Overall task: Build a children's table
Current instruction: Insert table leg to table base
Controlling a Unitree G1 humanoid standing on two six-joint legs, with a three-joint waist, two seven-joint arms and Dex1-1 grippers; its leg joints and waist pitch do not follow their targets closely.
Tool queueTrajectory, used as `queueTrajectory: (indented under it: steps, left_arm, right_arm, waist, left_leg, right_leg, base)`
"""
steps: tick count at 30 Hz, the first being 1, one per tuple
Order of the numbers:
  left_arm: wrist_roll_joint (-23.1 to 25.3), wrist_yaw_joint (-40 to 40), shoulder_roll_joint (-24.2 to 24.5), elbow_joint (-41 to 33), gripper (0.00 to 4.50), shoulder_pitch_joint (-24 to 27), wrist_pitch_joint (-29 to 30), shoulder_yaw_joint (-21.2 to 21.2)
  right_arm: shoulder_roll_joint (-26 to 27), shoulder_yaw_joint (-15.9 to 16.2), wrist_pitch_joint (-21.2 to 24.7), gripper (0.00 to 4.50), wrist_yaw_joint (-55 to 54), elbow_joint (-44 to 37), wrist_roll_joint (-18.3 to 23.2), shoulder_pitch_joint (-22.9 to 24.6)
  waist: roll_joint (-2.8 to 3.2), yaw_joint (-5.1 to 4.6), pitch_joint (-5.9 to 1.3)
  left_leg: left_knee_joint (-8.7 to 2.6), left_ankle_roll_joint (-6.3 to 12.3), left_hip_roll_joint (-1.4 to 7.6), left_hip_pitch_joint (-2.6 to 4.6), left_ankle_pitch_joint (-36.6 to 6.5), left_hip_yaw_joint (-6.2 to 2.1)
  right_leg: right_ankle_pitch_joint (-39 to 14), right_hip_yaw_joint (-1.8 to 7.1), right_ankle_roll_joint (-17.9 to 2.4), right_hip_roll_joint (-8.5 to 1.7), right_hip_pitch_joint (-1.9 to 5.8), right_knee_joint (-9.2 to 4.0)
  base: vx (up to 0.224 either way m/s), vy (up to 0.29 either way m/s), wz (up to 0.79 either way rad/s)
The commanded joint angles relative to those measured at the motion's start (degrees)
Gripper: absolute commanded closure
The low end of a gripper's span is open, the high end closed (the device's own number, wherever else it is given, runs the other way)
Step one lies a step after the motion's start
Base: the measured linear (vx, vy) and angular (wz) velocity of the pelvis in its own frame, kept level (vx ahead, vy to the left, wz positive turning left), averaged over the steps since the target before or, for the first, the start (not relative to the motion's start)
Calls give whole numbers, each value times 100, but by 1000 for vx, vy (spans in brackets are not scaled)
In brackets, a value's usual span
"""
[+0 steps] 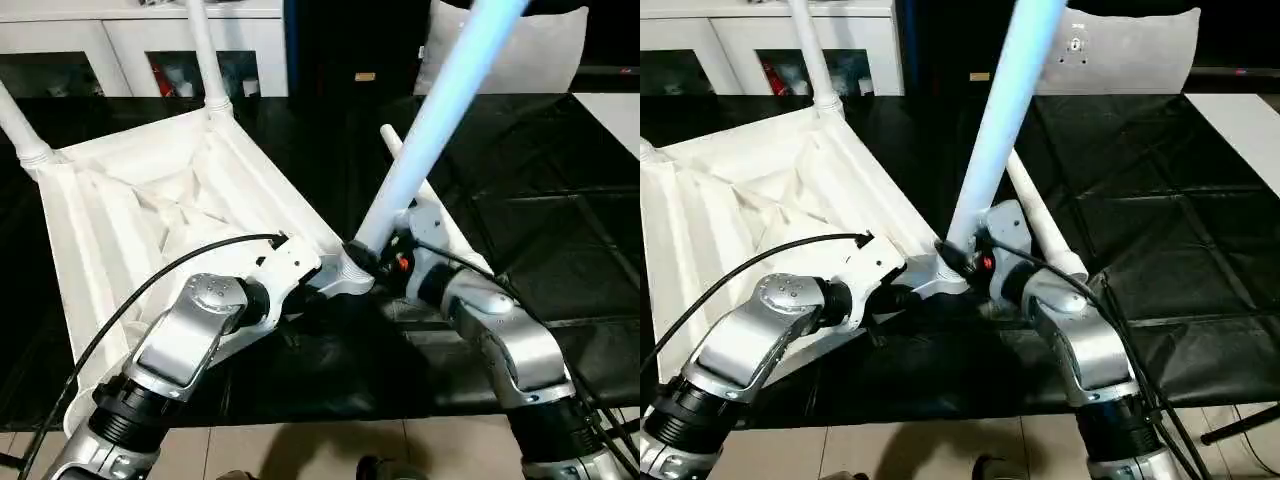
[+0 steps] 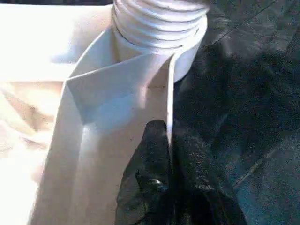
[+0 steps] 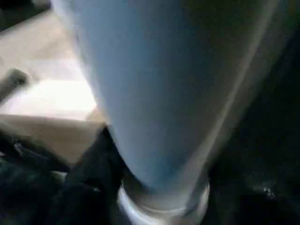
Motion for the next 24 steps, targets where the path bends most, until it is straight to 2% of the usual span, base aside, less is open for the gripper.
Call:
queueTrajectory:
  steps: [1,3,4,7,9,10,11,17,20,21,24]
  left_arm:
    - [4,82,48,-307,450,-312,-329,274]
    - [-5,86,54,-303,450,-314,-336,269]
    - [-29,84,84,-289,450,-320,-374,248]
    - [-35,77,100,-289,450,-320,-389,238]
    - [-40,59,122,-302,450,-313,-403,227]
    - [-44,52,130,-308,450,-309,-408,223]
    - [-46,41,146,-329,450,-295,-406,214]
    - [-60,18,180,-378,450,-253,-403,164]
    - [-74,5,187,-446,450,-220,-366,123]
    - [-89,1,191,-482,450,-200,-353,105]
    - [-102,-34,229,-562,450,-151,-308,53]
  right_arm:
    - [-63,203,390,145,66,474,-119,181]
    - [-68,199,395,141,67,468,-116,162]
    - [-97,185,405,137,112,445,-99,90]
    - [-113,167,420,94,133,425,-81,49]
    - [-133,113,439,72,147,405,-44,-33]
    - [-139,95,436,72,155,403,-35,-62]
    - [-141,72,447,60,141,379,-29,-95]
    - [-82,-37,481,4,63,331,46,-175]
    - [-52,-83,485,1,13,270,75,-199]
    - [-38,-102,511,1,-3,237,94,-201]
    - [18,-164,586,1,-64,125,153,-157]
  waist:
    - [-12,43,-456]
    - [-5,52,-463]
    - [-39,45,-487]
    - [-21,57,-493]
    - [-75,54,-509]
    - [-55,66,-536]
    - [-54,61,-521]
    - [-61,73,-517]
    - [-61,74,-513]
    - [-30,83,-519]
    - [-39,79,-526]
  left_leg:
    - [-284,377,33,-60,-734,28]
    - [-272,389,31,-55,-729,30]
    - [-263,394,31,-55,-696,32]
    - [-253,428,33,-63,-568,32]
    - [-246,450,29,-69,-502,40]
    - [-231,465,34,-77,-397,32]
    - [-230,496,36,-81,-373,37]
    - [-218,471,34,-78,-461,44]
    - [-213,437,30,-72,-525,45]
    - [-208,418,25,-73,-531,42]
    - [-196,377,23,-92,-554,33]
  right_leg:
    - [-1468,250,-1105,-262,393,-344]
    - [-1483,253,-1112,-264,392,-346]
    - [-1460,253,-1120,-262,403,-338]
    - [-1301,255,-1149,-262,401,-315]
    - [-1261,258,-1183,-259,411,-303]
    - [-1114,261,-1192,-268,423,-265]
    - [-1028,259,-1223,-259,407,-266]
    - [-1163,263,-1209,-267,404,-268]
    - [-1323,263,-1150,-265,392,-281]
    - [-1350,264,-1141,-267,396,-276]
    - [-1325,269,-1115,-257,396,-263]
  base:
    - [0,0,0]
    - [0,0,0]
    - [0,0,0]
    - [0,0,0]
    - [0,0,0]
    - [0,0,0]
    - [0,0,0]
    - [0,0,0]
    - [0,0,0]
    - [0,0,0]
    - [0,0,0]
